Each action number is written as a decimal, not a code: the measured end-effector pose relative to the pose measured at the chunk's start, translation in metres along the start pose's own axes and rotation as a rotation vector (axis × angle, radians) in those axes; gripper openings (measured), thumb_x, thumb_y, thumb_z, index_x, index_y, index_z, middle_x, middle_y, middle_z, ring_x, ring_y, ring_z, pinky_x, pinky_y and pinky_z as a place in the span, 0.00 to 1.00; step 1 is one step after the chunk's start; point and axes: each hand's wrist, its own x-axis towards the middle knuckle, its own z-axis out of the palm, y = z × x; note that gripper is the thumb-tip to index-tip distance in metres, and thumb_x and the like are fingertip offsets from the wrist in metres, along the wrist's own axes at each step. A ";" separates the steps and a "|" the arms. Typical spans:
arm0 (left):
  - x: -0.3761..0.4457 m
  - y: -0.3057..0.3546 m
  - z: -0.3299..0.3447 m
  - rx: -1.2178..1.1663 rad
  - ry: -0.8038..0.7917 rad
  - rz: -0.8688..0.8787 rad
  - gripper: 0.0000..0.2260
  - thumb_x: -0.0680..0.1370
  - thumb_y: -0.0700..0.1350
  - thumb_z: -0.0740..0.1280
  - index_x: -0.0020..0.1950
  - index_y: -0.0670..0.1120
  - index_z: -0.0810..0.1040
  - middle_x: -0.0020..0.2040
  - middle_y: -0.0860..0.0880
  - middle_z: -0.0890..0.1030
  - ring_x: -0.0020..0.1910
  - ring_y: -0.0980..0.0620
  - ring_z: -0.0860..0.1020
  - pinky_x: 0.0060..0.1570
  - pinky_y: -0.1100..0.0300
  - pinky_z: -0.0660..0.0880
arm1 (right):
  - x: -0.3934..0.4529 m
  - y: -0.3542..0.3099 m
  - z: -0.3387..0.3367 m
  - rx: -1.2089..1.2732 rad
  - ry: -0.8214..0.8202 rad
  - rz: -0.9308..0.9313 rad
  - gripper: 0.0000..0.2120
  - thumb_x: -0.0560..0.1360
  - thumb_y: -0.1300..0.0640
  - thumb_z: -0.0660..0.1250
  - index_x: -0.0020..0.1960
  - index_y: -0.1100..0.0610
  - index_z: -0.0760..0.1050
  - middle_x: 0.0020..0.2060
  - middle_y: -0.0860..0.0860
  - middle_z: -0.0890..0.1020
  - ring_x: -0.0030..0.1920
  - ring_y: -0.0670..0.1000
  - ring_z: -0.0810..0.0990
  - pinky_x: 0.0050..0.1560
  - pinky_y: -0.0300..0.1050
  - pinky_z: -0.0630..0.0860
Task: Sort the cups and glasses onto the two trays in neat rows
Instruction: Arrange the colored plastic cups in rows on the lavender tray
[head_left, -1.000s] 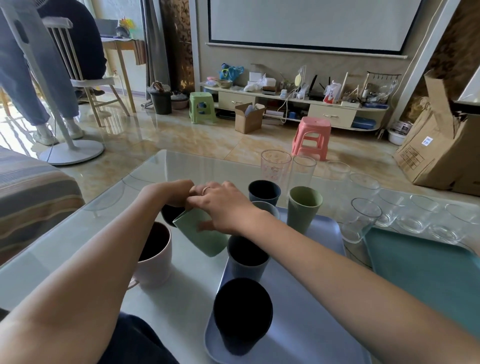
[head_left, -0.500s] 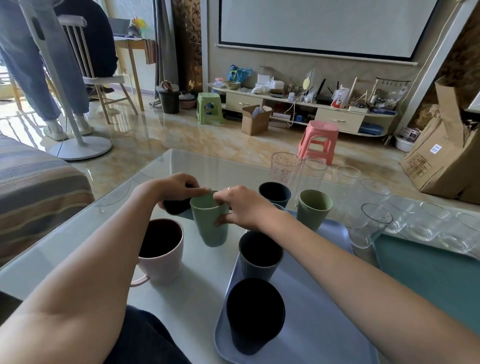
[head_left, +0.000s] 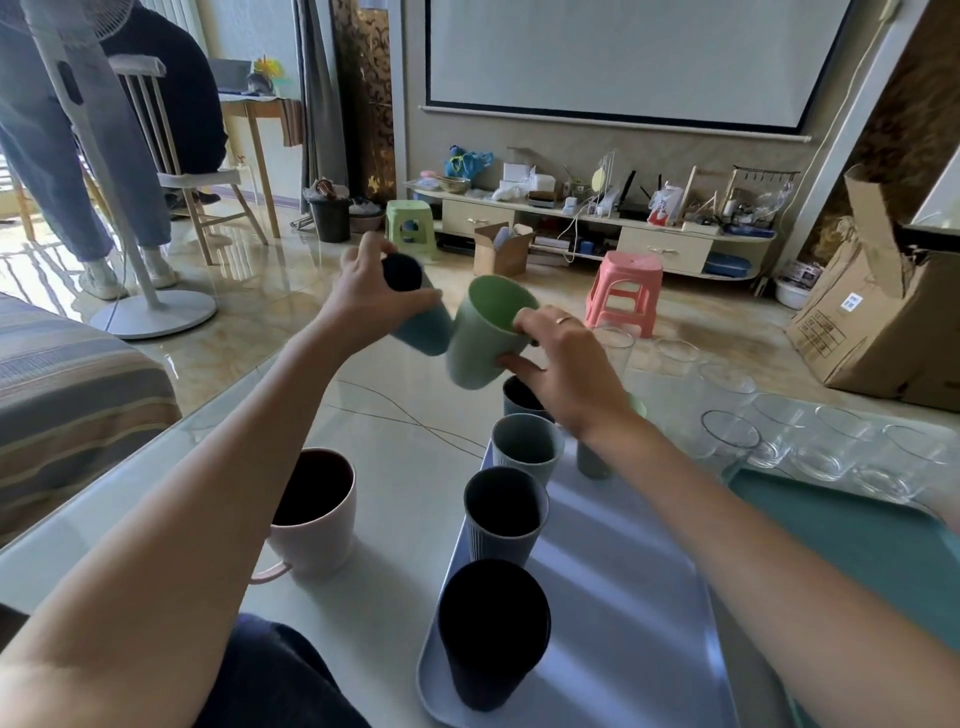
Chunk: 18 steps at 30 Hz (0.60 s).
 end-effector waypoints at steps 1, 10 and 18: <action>-0.003 0.015 0.001 -0.002 0.016 0.062 0.28 0.69 0.54 0.73 0.63 0.49 0.66 0.59 0.47 0.67 0.55 0.49 0.67 0.48 0.56 0.68 | -0.004 0.005 -0.012 -0.004 0.031 0.017 0.11 0.71 0.60 0.72 0.51 0.61 0.75 0.45 0.56 0.80 0.45 0.53 0.76 0.46 0.43 0.72; -0.072 0.112 0.047 -0.042 -0.104 0.521 0.24 0.69 0.53 0.72 0.63 0.50 0.72 0.62 0.49 0.72 0.58 0.53 0.69 0.55 0.56 0.73 | -0.090 0.054 -0.097 -0.147 0.066 0.206 0.07 0.72 0.62 0.70 0.49 0.61 0.76 0.40 0.53 0.76 0.41 0.53 0.73 0.41 0.43 0.67; -0.122 0.116 0.087 0.147 -0.502 0.610 0.25 0.68 0.56 0.72 0.61 0.53 0.71 0.60 0.51 0.73 0.56 0.51 0.72 0.56 0.54 0.74 | -0.124 0.081 -0.086 -0.147 -0.186 0.235 0.05 0.71 0.65 0.69 0.46 0.60 0.77 0.40 0.56 0.79 0.42 0.56 0.77 0.41 0.50 0.74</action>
